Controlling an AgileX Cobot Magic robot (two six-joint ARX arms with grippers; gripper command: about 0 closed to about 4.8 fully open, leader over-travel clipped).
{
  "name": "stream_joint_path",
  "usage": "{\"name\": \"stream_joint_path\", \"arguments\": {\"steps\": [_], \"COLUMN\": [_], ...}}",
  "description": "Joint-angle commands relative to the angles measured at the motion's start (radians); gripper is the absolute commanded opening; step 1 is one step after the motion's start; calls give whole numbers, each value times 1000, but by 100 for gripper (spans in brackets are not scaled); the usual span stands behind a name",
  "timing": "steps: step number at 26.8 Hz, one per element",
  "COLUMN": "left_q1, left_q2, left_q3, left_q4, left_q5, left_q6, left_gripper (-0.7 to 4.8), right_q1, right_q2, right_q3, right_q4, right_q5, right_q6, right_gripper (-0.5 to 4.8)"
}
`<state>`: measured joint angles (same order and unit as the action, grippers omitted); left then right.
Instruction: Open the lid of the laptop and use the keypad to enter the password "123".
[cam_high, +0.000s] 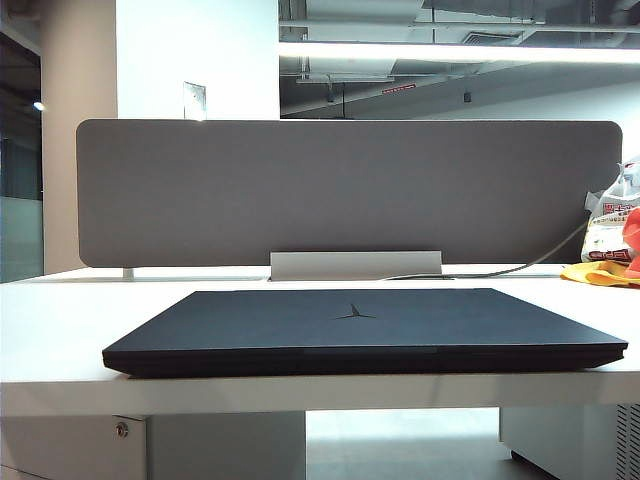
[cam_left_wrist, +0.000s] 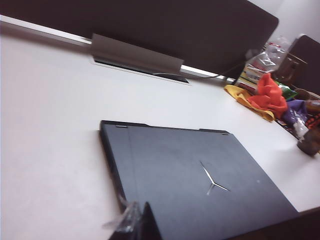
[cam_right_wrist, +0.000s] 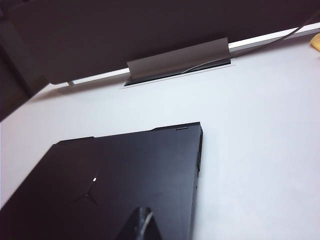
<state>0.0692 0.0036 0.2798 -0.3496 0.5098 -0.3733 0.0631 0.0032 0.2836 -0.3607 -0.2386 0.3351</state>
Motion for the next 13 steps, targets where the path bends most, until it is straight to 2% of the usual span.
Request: {"name": "stream_joint_path", "arguments": {"steps": [1,13], "left_q1": [-18,-83], "left_q2": [2,170], "left_q3": [48,281], "left_q4": [-20,-129], "left_q5": [10,48], "left_q6": [8,85], "left_gripper": [-6,-6], "right_q1": [0,0], "right_q2": [18,179], "right_q3": [43,221], "right_q4": [-24,-126], "right_q5": [0,-12], "right_q6": [17,-12], "right_gripper": [-5,-5]}}
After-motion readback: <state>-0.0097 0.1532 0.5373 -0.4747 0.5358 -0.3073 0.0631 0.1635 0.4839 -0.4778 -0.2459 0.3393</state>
